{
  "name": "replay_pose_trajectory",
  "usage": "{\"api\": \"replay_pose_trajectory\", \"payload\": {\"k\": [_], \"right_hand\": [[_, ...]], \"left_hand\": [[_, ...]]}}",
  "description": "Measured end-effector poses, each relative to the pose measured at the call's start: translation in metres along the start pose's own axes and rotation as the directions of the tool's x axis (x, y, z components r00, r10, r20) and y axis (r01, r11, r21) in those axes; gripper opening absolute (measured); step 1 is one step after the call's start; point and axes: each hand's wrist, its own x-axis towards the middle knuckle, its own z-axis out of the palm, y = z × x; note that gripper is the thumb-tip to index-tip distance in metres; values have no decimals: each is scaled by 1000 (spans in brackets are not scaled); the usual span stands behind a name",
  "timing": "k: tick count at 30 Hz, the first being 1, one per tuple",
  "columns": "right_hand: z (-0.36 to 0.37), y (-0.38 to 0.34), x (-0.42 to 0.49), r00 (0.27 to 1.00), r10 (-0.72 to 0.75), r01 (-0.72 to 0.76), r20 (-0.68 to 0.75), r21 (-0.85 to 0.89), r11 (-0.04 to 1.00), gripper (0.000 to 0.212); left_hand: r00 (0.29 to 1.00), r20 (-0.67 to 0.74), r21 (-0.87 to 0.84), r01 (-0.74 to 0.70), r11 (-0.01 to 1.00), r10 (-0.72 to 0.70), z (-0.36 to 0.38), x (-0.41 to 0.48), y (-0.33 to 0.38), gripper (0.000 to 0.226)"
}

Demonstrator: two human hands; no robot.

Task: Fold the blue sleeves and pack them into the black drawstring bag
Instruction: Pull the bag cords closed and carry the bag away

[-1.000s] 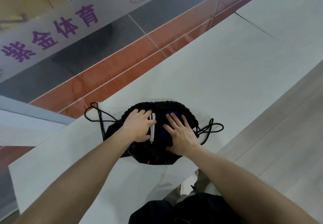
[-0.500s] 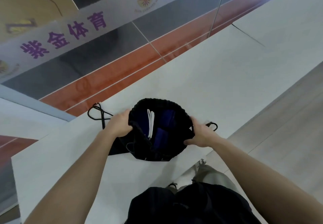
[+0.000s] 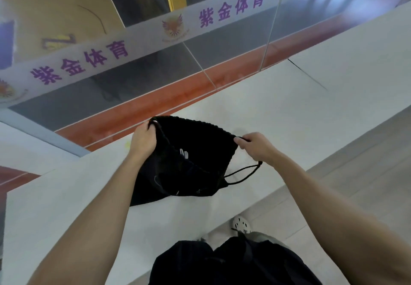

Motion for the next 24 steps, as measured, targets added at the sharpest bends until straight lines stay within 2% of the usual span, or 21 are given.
{"api": "replay_pose_trajectory", "payload": {"k": [3, 5, 7, 9, 12, 13, 15, 17, 19, 20, 21, 24], "right_hand": [[-38, -17, 9, 990, -101, 109, -102, 79, 991, 53], [-57, -25, 16, 968, -183, 197, -171, 65, 978, 55], [-76, -24, 26, 940, -223, 246, -257, 60, 968, 61], [-100, -5, 43, 915, -169, 221, -367, 104, 970, 64], [-136, 42, 60, 874, 9, 131, -485, 253, 958, 66], [-141, 57, 64, 875, 68, 77, -479, 277, 958, 63], [-137, 80, 67, 917, 92, 4, -388, 239, 971, 47], [-120, 91, 66, 983, 73, -32, -166, 235, 972, 28], [-101, 93, 64, 992, 105, -122, 76, 268, 956, 25], [-93, 90, 60, 981, 117, -155, 154, 265, 952, 29], [-86, 87, 60, 975, 124, -168, 186, 247, 954, 42], [-74, 70, 57, 989, 67, -77, 134, 75, 994, 85]], "left_hand": [[998, 20, -283, 60, 957, -57, -10, -8, 22, 28], [997, 26, -386, 76, 919, -72, -16, -18, 33, 31], [994, -89, -303, 38, 952, -68, -23, -25, 32, 46], [968, -248, -163, 8, 987, -49, -35, -30, 16, 60], [910, -361, -246, 117, 962, -203, -56, -41, -27, 54], [896, -374, -249, 151, 957, -239, -58, -45, -42, 56], [894, -337, -203, 238, 950, -296, -53, -56, -64, 59], [917, -220, -72, 325, 943, -333, -34, -63, -77, 51], [951, -63, 72, 307, 949, -302, -9, -70, -76, 36], [961, 14, 107, 272, 956, -275, 3, -73, -72, 32], [966, 74, 118, 238, 964, -247, 14, -73, -65, 40], [992, 65, 84, 104, 991, -110, 40, -63, -37, 83]]}}
